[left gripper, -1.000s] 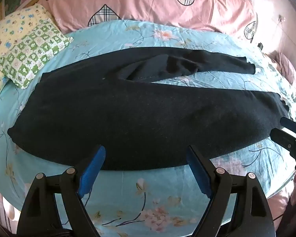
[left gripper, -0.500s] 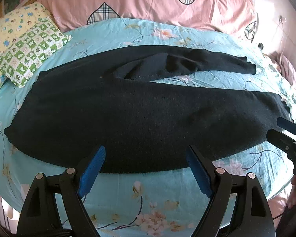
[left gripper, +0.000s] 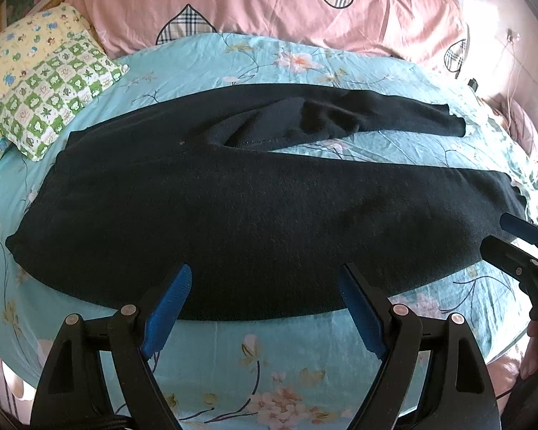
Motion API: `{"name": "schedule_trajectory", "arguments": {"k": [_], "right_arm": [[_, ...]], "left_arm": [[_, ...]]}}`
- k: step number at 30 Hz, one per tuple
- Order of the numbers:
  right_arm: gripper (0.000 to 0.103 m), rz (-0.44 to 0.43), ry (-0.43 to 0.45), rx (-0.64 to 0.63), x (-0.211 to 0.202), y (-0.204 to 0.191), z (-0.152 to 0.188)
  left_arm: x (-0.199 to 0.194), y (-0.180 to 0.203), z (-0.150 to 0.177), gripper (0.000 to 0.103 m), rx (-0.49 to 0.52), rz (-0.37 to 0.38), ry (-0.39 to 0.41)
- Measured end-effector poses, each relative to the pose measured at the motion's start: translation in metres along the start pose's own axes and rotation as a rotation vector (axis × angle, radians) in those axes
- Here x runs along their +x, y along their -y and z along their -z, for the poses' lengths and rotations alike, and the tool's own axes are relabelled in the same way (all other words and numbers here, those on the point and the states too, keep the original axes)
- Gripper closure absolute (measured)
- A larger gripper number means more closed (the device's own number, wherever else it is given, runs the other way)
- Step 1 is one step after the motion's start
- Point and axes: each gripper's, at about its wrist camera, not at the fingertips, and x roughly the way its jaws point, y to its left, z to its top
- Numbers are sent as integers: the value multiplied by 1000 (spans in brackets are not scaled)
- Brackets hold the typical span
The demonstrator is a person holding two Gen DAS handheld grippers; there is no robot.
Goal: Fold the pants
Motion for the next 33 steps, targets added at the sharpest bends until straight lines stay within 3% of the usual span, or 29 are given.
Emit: {"name": "schedule_trajectory", "arguments": {"k": [33], "right_arm": [[7,-30,10,15,-2,2,-7]], "left_arm": [[4,2,-6,19,3,47,-5]]}}
